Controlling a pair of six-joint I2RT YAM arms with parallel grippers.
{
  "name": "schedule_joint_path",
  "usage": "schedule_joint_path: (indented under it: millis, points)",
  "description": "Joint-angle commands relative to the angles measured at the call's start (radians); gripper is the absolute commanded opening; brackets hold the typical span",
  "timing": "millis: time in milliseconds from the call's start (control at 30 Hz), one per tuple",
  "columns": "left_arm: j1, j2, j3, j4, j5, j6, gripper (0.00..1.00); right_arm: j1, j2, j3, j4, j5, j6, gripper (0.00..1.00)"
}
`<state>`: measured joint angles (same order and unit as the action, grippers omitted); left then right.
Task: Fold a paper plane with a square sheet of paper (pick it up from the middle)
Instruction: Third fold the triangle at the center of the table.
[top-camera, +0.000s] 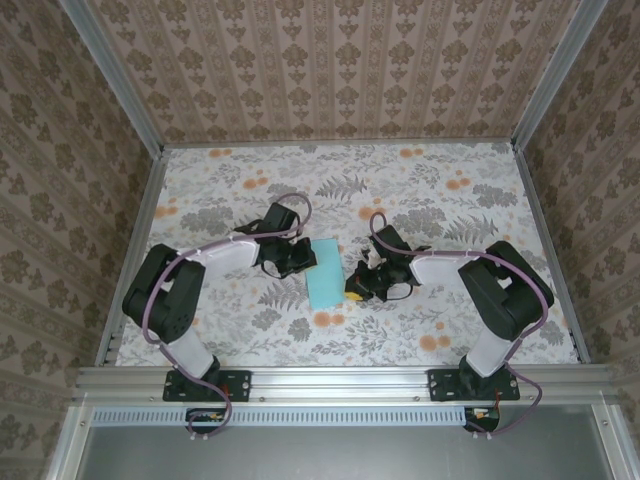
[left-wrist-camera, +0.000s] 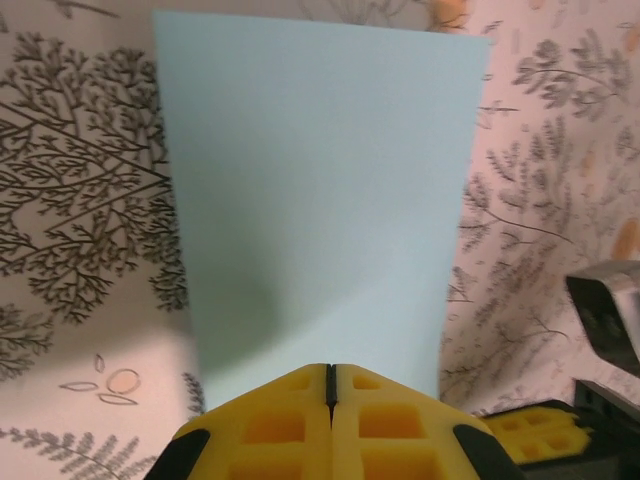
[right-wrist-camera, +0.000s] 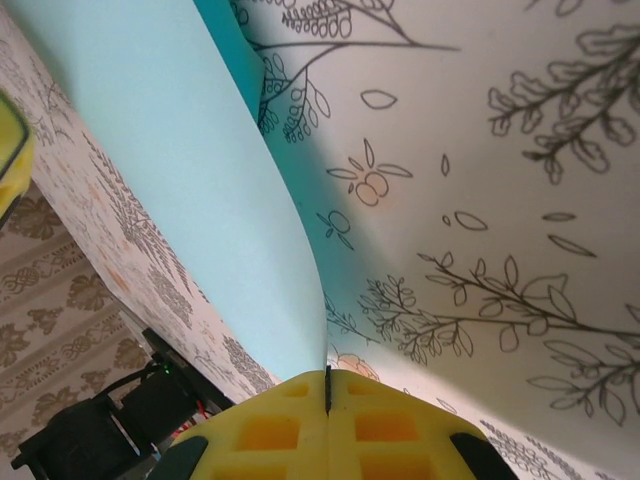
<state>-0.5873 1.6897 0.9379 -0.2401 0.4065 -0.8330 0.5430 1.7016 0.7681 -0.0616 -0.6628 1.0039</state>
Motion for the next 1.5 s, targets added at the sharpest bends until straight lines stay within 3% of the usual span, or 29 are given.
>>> schedule_joint_path:
  millis: [0, 633, 833, 1033, 1467]
  points:
    - [0.003, 0.043, 0.013, -0.043, -0.016, 0.043, 0.02, -0.006, -0.027, 0.033, -0.086, 0.006, -0.018, 0.0]
    - [0.004, 0.114, -0.008, -0.065, -0.018, 0.054, 0.0, 0.048, 0.104, 0.178, 0.051, 0.015, 0.056, 0.0]
    - [0.007, 0.075, 0.018, -0.069, 0.007, 0.067, 0.01, 0.057, 0.147, 0.199, 0.074, 0.025, 0.062, 0.0]
    - [0.068, -0.02, 0.08, -0.169, 0.012, 0.164, 0.02, 0.058, 0.169, 0.212, 0.074, 0.051, 0.065, 0.0]
    - [0.052, 0.114, 0.085, -0.115, 0.024, 0.143, 0.0, 0.058, 0.21, 0.204, 0.147, 0.065, 0.089, 0.0]
